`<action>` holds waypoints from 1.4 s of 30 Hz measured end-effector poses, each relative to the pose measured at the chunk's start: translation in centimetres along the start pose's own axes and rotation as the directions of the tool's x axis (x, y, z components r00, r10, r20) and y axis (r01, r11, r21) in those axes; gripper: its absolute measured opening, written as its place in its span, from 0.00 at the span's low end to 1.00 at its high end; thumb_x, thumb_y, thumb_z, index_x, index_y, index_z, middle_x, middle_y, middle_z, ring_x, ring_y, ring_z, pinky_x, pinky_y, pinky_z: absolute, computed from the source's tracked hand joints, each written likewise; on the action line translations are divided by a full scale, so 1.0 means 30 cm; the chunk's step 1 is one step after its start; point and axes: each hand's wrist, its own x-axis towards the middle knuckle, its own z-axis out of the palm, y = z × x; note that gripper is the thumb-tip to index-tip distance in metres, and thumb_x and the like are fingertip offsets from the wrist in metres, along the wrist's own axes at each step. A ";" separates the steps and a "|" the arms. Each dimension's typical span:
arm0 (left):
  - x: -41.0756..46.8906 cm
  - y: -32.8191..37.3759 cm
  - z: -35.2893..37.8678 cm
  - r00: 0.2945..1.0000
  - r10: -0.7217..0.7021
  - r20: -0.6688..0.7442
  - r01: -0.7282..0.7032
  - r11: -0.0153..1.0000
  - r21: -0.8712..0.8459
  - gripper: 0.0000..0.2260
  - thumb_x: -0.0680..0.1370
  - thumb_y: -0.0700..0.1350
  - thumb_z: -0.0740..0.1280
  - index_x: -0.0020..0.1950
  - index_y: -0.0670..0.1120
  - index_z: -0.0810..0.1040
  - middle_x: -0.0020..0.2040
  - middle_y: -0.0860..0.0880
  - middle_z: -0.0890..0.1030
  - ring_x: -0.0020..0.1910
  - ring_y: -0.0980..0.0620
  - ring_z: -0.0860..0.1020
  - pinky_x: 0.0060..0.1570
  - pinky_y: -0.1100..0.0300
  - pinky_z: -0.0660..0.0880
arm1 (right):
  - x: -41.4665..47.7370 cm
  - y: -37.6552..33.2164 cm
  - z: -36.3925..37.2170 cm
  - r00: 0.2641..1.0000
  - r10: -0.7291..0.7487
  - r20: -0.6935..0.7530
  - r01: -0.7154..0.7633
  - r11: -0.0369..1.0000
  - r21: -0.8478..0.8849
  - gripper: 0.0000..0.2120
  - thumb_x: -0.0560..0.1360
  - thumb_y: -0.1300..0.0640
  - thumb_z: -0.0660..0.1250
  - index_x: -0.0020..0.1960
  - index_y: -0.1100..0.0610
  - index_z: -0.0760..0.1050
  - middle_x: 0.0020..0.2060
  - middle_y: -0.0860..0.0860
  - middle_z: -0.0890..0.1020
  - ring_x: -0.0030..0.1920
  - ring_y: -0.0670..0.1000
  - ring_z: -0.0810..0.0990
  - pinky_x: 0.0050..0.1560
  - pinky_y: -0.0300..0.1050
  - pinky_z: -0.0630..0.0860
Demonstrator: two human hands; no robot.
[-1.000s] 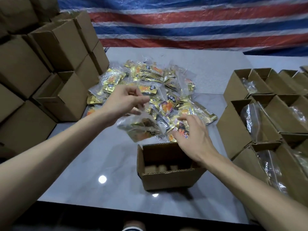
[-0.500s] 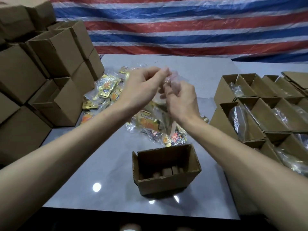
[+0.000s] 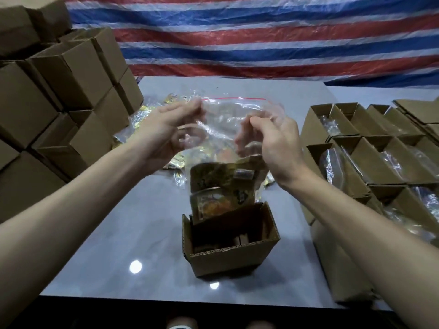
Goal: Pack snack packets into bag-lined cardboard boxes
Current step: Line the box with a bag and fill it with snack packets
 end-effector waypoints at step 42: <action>-0.171 -0.266 -0.054 0.971 -0.233 -0.055 0.238 0.921 0.309 0.11 0.72 0.50 0.74 0.41 0.42 0.86 0.39 0.41 0.85 0.33 0.47 0.83 0.33 0.59 0.81 | -0.109 0.238 -0.212 0.968 0.146 0.202 -0.036 0.884 -0.467 0.06 0.75 0.60 0.74 0.42 0.61 0.86 0.28 0.37 0.81 0.25 0.37 0.75 0.29 0.26 0.68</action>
